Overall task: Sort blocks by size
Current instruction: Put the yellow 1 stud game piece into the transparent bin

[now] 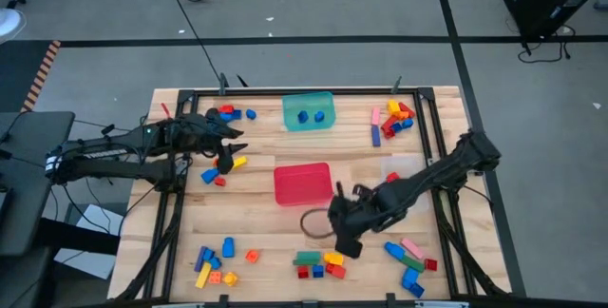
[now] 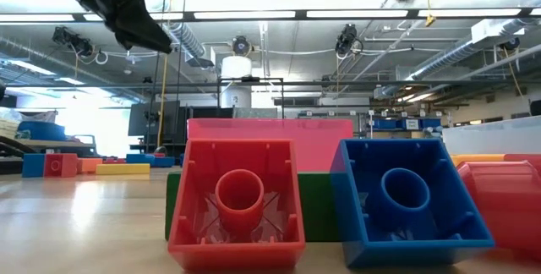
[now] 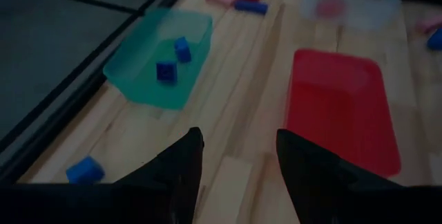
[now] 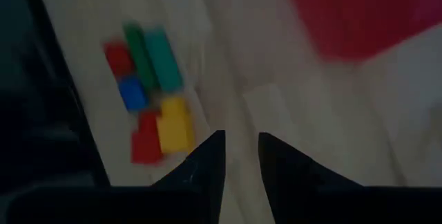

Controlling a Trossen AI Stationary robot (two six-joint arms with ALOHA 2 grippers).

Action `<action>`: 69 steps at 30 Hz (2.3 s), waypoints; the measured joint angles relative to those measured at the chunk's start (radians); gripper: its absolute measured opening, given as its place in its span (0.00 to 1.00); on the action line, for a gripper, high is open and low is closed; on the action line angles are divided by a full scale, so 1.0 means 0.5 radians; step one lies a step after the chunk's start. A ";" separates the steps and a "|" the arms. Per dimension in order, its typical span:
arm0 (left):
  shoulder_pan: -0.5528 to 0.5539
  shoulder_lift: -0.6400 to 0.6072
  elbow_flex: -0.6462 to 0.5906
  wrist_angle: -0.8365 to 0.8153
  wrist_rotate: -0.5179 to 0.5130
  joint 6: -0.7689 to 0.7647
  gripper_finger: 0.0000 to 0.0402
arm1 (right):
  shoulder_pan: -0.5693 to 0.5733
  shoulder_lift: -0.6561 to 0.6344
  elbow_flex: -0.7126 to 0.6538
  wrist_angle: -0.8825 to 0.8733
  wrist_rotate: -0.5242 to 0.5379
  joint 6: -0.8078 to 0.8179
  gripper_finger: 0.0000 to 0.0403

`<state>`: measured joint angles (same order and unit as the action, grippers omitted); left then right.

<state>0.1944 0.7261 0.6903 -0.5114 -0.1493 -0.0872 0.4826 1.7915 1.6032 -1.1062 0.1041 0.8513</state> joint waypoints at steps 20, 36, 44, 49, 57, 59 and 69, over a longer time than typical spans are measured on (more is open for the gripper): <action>0.000 0.000 0.000 -0.118 0.043 0.004 0.48 | 0.175 0.442 -0.070 0.382 -0.150 0.035 0.70; 0.000 0.000 0.000 -0.121 0.044 0.001 0.48 | 0.170 0.438 -0.368 0.836 -0.090 -0.038 0.71; 0.000 0.000 0.000 -0.120 0.044 -0.006 0.48 | 0.131 0.424 -0.365 0.682 -0.112 0.019 0.65; 0.000 0.000 0.000 -0.120 0.044 -0.057 0.48 | 0.122 0.430 -0.338 0.664 -0.156 0.025 0.63; 0.000 0.000 0.000 -0.119 0.044 -0.098 0.48 | 0.122 0.432 -0.331 0.662 -0.160 0.027 0.62; 0.000 0.000 0.000 -0.118 0.045 -0.098 0.48 | 0.122 0.433 -0.331 0.670 -0.160 0.026 0.62; 0.000 0.000 0.000 -0.118 0.045 -0.098 0.48 | 0.113 0.438 -0.331 0.748 -0.150 0.024 0.62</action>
<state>0.1944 0.7261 0.6904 -0.5705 -0.1268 -0.1364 0.5389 2.0105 1.4376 -0.7323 0.0292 0.8635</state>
